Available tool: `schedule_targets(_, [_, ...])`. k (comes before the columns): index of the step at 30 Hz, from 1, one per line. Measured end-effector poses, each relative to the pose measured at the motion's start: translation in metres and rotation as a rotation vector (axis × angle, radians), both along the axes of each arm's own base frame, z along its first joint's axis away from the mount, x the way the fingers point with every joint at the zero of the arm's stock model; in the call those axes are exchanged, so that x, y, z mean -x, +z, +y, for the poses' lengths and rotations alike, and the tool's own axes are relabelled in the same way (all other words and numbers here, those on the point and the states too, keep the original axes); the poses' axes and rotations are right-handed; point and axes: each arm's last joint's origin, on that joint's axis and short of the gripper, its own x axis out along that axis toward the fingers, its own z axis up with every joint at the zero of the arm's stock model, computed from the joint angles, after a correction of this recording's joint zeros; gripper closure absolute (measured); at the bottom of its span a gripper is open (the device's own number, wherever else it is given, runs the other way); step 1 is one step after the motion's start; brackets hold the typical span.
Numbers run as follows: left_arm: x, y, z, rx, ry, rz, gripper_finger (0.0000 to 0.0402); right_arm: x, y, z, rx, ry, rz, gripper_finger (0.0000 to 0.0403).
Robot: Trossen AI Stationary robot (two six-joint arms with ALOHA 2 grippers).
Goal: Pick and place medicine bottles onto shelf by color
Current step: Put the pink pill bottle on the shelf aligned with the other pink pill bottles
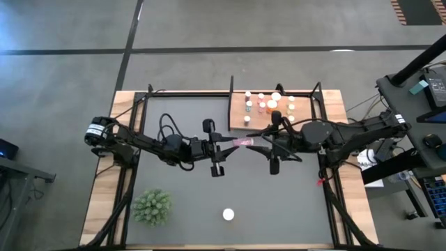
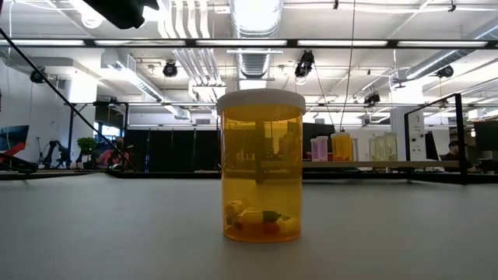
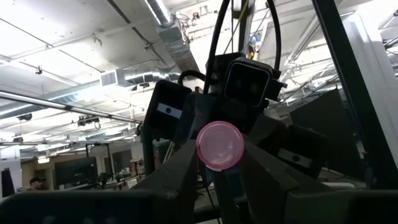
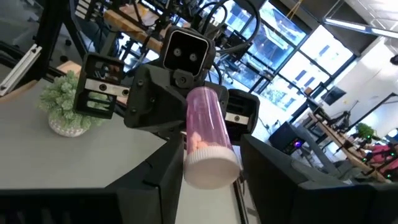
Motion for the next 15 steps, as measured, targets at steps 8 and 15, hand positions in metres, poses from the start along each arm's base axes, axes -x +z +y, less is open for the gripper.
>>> schedule_targets(8, [0.0003,0.0005,0.0000,0.001,0.000,-0.006,0.0307,-0.0001,-0.0019,0.0000,-0.004,-0.002,0.016,0.0258])
schedule_targets(15, [0.0001,0.0003,0.0000,0.000,-0.001,-0.003,0.0307,-0.0001,-0.0019,0.0000,-0.003,-0.002,0.016,0.0281])
